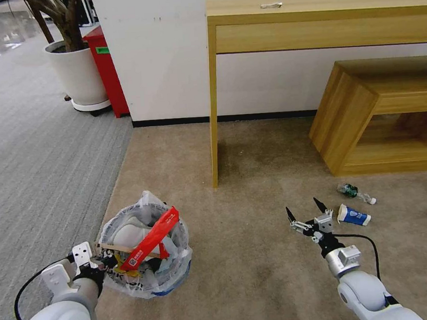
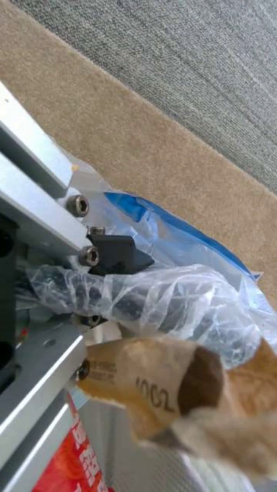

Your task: Pick up the trash bin and place the garbage on the floor into it.

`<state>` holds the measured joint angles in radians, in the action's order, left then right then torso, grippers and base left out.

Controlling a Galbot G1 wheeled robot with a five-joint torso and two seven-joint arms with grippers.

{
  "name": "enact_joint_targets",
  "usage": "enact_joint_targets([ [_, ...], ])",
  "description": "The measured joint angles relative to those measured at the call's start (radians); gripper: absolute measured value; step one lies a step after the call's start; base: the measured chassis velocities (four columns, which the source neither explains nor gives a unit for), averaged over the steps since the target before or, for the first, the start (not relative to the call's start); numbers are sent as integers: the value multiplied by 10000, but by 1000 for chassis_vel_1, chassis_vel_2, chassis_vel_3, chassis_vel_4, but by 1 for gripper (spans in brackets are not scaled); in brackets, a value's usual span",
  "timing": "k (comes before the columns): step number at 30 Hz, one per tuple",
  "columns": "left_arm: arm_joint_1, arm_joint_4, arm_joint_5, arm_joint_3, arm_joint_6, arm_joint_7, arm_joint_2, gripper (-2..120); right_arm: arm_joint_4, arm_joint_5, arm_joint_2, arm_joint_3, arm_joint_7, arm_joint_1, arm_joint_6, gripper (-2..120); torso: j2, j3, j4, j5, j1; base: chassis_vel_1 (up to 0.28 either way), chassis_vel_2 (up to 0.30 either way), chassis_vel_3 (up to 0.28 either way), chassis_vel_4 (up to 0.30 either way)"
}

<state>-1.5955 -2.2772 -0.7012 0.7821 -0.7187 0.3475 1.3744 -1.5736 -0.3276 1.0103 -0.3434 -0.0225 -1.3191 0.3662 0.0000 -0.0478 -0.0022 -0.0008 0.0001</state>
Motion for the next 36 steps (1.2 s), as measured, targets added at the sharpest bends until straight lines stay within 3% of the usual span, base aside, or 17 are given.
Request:
enact_joint_targets([
  [19, -25, 46, 31, 5, 135, 9, 71, 0, 43, 94, 19, -87, 21, -39, 76, 100, 1, 0, 0, 0, 0, 0, 0, 0, 0],
  [36, -50, 7, 35, 4, 131, -11, 88, 0, 42, 151, 50, -181, 21, -97, 114, 100, 0, 0, -2, 0, 0, -80, -77, -72, -82],
])
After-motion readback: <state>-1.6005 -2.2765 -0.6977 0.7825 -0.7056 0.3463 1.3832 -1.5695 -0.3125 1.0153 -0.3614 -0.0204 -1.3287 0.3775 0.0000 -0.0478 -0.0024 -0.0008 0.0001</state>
